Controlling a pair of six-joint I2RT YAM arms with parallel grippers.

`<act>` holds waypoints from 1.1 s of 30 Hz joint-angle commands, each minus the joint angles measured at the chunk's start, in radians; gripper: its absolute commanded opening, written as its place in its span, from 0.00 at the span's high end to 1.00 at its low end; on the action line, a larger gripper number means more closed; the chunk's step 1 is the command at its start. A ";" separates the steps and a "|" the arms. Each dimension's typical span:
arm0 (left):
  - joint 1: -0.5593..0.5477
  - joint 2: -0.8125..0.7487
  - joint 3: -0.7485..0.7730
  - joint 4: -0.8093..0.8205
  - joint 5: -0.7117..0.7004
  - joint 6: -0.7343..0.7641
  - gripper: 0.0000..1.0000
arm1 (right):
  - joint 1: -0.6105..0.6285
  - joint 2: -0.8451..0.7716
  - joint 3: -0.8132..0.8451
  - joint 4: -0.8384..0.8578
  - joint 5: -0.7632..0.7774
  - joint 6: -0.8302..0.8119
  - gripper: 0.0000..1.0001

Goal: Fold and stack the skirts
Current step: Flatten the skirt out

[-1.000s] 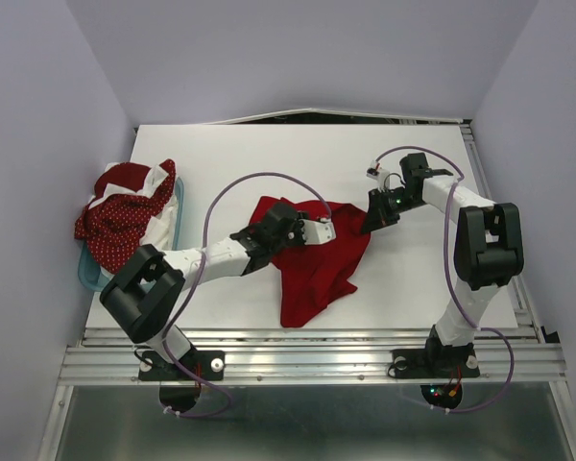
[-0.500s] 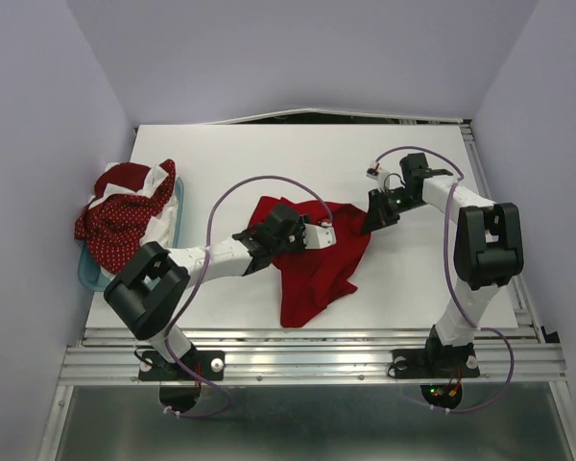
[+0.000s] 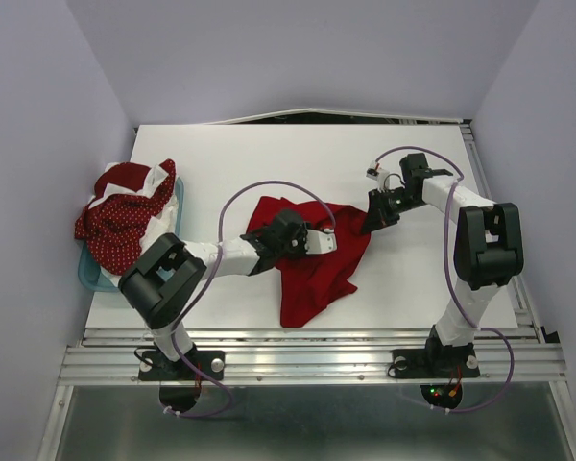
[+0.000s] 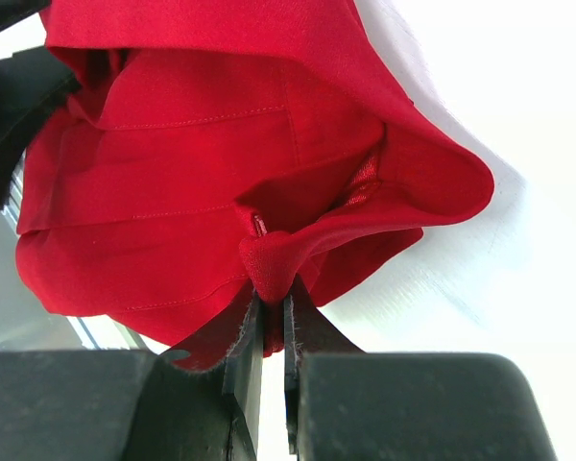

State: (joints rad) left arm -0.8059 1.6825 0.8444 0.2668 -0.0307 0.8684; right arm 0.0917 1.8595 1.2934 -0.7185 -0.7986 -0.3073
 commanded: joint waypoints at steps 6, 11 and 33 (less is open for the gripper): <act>0.048 -0.101 0.100 -0.044 -0.005 -0.034 0.71 | -0.001 -0.019 0.052 -0.018 0.027 -0.026 0.99; 0.140 -0.165 0.226 -0.164 0.092 -0.130 1.00 | -0.021 -0.055 0.101 -0.019 0.059 -0.024 0.99; 0.421 -0.320 0.469 -0.570 0.739 -0.520 1.00 | -0.060 -0.272 0.359 -0.128 0.132 -0.105 0.99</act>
State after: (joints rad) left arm -0.3820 1.4521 1.3754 -0.2554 0.5106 0.3931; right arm 0.0406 1.6131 1.6497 -0.7631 -0.6106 -0.3637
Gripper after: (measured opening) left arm 0.062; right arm 0.122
